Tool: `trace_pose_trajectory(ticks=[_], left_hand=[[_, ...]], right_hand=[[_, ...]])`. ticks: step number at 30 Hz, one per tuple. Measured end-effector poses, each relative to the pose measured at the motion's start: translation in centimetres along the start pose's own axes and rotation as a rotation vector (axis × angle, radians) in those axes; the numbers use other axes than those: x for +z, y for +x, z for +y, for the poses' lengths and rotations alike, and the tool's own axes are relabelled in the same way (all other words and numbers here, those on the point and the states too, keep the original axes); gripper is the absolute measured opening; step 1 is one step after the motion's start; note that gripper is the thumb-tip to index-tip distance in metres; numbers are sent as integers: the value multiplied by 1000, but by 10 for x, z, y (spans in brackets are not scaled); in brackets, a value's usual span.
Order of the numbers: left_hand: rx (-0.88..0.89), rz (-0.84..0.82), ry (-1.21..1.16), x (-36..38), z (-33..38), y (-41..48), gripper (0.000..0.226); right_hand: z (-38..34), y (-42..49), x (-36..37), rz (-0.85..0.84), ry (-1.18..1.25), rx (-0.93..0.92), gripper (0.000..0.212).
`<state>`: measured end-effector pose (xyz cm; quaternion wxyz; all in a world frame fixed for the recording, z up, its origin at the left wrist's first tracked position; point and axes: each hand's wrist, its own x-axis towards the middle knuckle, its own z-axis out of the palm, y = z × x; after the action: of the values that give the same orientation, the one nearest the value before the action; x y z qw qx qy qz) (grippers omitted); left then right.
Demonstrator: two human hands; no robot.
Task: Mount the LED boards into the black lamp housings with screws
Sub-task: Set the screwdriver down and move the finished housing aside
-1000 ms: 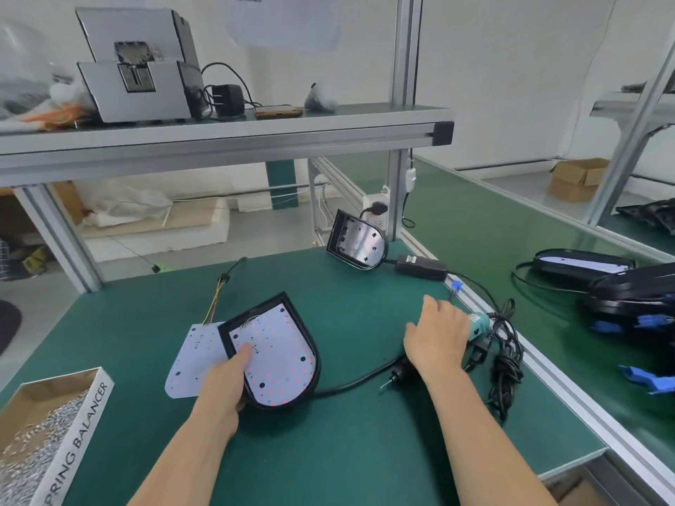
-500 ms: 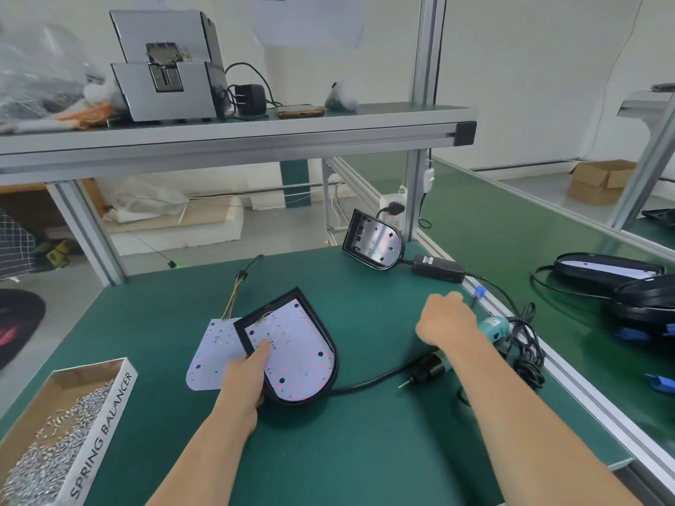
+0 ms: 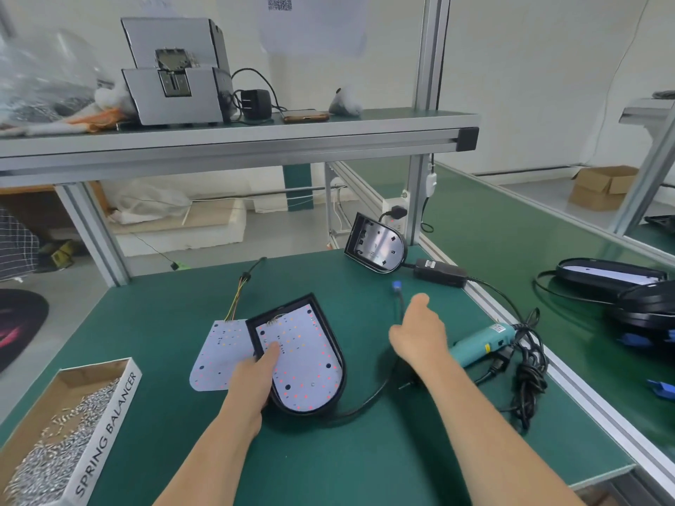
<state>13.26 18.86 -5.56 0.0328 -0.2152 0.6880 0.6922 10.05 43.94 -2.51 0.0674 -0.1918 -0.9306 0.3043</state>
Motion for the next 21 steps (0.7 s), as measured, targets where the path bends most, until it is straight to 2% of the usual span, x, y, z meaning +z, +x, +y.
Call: trace_pose_trajectory(ticks=[3,4,6,7,9,13,17,21], left_hand=[[35,-38,71,-1,-2,-1,25],[48,-44,95,-1,-3,-2,24],[72,-37,137,-2,-3,-2,26],[80,-33,153,-2,-3,-2,28],[80,-49,165,-4,-4,-1,35],[11,-45,128,-4,1,-3,55],[53,-14,179,-5,0,2,57],[105,10,249,-7,-7,6,50]], right_hand=[[-25,-23,16,-57,215,-154,28],[-31,-29,20,-139,229,-210,29],[-40,-40,25,-354,245,-245,48],[-42,-43,26,-448,254,-241,46],[-43,-45,30,-505,219,-245,29],[-39,-42,28,-423,274,-210,24],[-29,-34,12,-323,371,-162,18],[-8,-16,-11,-144,561,-95,18]])
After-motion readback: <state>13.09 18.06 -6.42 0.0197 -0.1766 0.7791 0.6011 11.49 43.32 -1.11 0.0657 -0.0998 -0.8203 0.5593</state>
